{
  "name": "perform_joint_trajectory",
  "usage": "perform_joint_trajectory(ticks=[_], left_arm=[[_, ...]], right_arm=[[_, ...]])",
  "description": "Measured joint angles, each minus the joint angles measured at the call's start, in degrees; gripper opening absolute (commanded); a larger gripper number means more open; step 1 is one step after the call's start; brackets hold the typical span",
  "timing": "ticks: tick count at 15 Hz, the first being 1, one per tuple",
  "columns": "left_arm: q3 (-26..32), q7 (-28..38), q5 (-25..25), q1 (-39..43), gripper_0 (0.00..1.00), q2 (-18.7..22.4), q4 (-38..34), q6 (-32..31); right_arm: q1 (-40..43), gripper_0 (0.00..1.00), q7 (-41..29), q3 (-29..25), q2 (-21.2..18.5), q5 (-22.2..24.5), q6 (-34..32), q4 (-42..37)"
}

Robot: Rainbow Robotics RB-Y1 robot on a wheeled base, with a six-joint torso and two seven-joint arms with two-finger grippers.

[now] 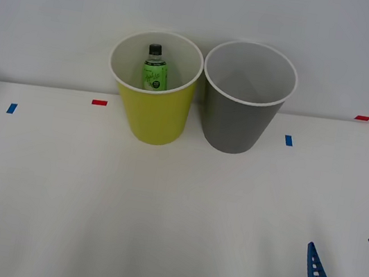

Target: Put cans in the gray bin and PET bottles in the light green bin.

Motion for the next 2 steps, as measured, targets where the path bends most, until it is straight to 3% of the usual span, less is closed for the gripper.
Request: perform_joint_trajectory(ticks=[2], left_arm=[[0.0,0.0,0.0,0.0,1.0,0.0,0.0,0.0]], right_arm=[[0.0,0.91,0.0,0.0,0.0,0.0,0.0,0.0]])
